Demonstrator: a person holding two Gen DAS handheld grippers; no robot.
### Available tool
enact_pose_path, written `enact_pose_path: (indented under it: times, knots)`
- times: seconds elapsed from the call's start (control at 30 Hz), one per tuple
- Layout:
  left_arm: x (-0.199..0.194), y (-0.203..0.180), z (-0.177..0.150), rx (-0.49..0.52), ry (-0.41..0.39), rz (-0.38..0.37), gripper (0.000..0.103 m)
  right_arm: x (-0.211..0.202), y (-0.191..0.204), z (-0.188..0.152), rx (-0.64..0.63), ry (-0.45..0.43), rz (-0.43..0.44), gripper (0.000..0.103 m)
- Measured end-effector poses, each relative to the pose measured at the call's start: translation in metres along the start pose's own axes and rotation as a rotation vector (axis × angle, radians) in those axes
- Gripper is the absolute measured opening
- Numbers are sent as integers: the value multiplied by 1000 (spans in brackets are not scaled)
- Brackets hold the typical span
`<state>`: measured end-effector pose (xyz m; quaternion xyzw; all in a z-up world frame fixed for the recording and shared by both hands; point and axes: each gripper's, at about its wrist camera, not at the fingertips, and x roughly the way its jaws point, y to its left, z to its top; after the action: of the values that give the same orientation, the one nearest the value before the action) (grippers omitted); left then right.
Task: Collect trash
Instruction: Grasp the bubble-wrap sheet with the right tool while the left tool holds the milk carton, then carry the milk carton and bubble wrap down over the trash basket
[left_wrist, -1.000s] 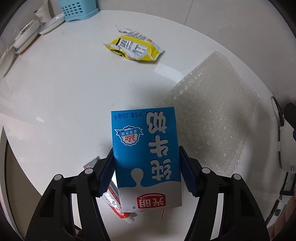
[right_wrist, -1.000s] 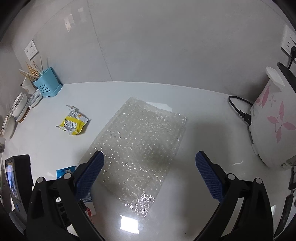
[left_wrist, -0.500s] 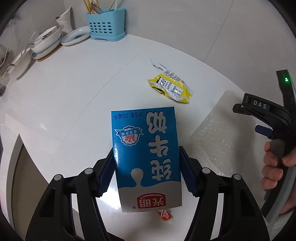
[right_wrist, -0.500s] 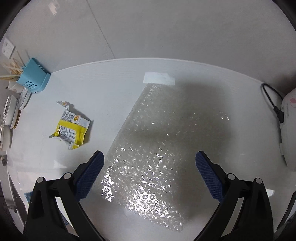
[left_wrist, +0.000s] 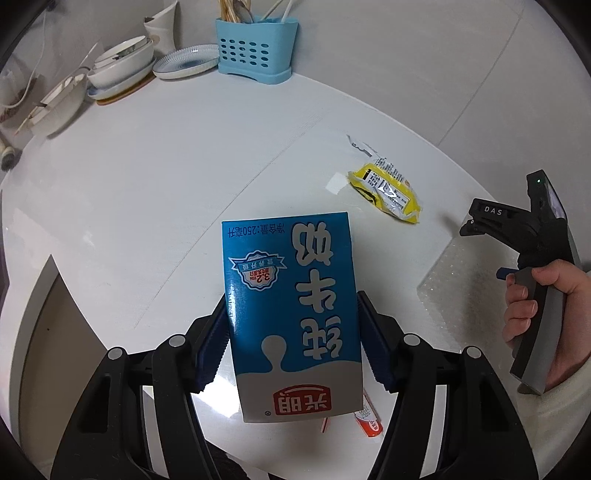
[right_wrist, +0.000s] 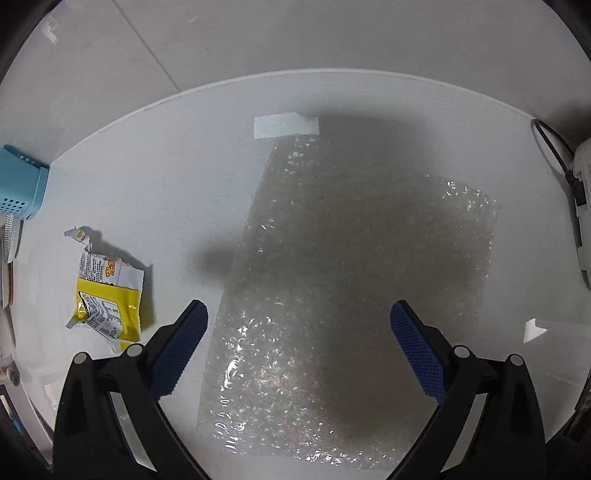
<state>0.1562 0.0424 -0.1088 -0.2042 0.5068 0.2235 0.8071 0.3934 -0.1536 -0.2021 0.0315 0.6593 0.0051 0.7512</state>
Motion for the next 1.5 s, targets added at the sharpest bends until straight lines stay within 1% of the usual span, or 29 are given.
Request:
enact_pose_path:
  times: [0.17,0.3,0.47,0.5,0.57,0.67,0.73,0.83,0.87,0.93,0.97,1.03,1.07,1.13,1.17,1.37,1.5]
  knots:
    - [-1,7,3,-1,-2,-5,63,15,6,1,23,35,-36,95]
    - [-2,7,3,10,-2,-10,63,20,13,-2,-7,32,-85,96]
    - [-2,7,4,14,2,-13,63,20,13,-3,0,28,-84,96]
    - [-2,7,4,15,3,-14,63,19,8,-4,9,28,-82,94]
    - [-4,7,5,19,1,-14,63,16,5,-4,29,23,-83,88]
    - [-6,6,6,20,-2,-12,63,10,0,-3,46,7,-84,70]
    - [-7,5,7,23,-6,-16,63,6,-6,-2,53,3,-84,45]
    - [-8,3,7,29,-13,-28,63,3,-20,-3,62,12,-66,27]
    - [-8,2,7,34,-13,-38,63,2,-24,-2,65,11,-55,25]
    - [-9,0,6,41,-10,-47,63,1,-34,-2,70,10,-21,14]
    - [-9,-1,5,46,-10,-50,63,0,-38,-3,68,6,2,12]
    - [-10,-4,5,57,-11,-55,63,-2,-42,-7,64,6,36,11]
    - [-11,-5,4,63,-12,-58,63,-4,-47,-10,64,-1,66,11]
    - [-12,-7,4,72,-14,-61,63,-9,-52,-17,54,-19,65,11]
    - [-13,-8,3,78,-18,-67,63,-14,-55,-21,49,-41,86,11]
    - [-21,-11,1,111,-45,-103,63,-44,-64,-47,11,-132,79,11]
    - [-30,-11,-1,171,-57,-129,63,-75,-69,-71,21,-205,89,11]
